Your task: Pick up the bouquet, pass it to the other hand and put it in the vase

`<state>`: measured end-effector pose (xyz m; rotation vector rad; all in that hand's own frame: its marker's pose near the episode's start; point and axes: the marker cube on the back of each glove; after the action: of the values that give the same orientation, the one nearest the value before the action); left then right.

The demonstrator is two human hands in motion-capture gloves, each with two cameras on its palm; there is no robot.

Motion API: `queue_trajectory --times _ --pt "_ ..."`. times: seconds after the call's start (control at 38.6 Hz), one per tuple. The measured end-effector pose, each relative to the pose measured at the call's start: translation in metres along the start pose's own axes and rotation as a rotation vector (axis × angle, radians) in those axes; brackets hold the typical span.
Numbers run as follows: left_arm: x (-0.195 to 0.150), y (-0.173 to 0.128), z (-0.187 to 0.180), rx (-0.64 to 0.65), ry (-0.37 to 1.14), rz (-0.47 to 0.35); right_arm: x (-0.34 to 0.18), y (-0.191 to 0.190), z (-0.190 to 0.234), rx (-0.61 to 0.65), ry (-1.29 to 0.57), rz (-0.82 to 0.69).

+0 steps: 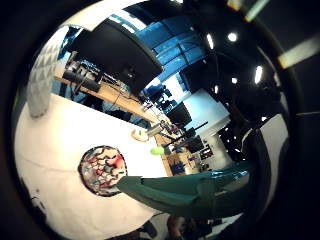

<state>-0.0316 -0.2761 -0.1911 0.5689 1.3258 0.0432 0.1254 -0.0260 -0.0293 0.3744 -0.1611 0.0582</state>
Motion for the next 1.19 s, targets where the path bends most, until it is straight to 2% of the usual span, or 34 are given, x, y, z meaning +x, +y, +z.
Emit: queue_trajectory --times 0.05,0.08,0.21,0.39,0.47,0.54,0.57,0.6,0.65,0.72,0.78,0.93,1.04,1.19 --pt "-0.010 0.002 0.001 0.000 0.040 -0.121 0.002 0.000 0.001 -0.002 -0.004 0.006" --pt "-0.018 0.002 0.000 -0.001 0.044 -0.152 0.003 0.001 0.001 -0.004 -0.007 0.009" --pt "-0.062 0.003 -0.001 -0.028 -0.003 -0.215 0.007 0.002 0.002 -0.009 -0.007 0.021" --pt "-0.109 0.022 0.002 -0.083 -0.023 -0.333 0.003 0.001 0.002 -0.008 -0.014 0.016" --pt "-0.109 0.044 0.002 -0.145 0.048 -0.374 -0.003 0.000 0.001 -0.001 -0.012 0.003" --pt "-0.087 0.070 -0.004 -0.314 0.246 -0.388 -0.008 0.000 0.000 0.003 -0.007 -0.006" --pt "-0.085 0.074 -0.005 -0.340 0.271 -0.409 -0.008 0.000 -0.001 0.004 -0.005 -0.008" --pt "-0.089 0.075 -0.005 -0.332 0.244 -0.438 -0.009 -0.001 -0.001 0.004 -0.003 -0.010" --pt "-0.110 0.071 -0.005 -0.271 0.086 -0.468 -0.010 -0.001 -0.001 0.004 0.000 -0.013" --pt "-0.142 0.071 -0.012 -0.255 -0.141 -0.441 -0.013 -0.002 -0.003 0.010 -0.002 -0.018" --pt "-0.162 0.071 -0.020 -0.275 -0.216 -0.418 -0.015 -0.003 -0.005 0.014 -0.003 -0.022" --pt "-0.177 0.079 -0.065 -0.240 -0.116 -0.363 -0.022 -0.003 -0.003 0.019 -0.001 -0.034" --pt "-0.161 0.083 -0.090 -0.188 -0.112 -0.326 -0.028 -0.006 -0.004 0.031 -0.005 -0.045" --pt "-0.145 0.083 -0.112 -0.166 -0.150 -0.215 -0.048 -0.007 0.003 0.031 -0.028 -0.057"
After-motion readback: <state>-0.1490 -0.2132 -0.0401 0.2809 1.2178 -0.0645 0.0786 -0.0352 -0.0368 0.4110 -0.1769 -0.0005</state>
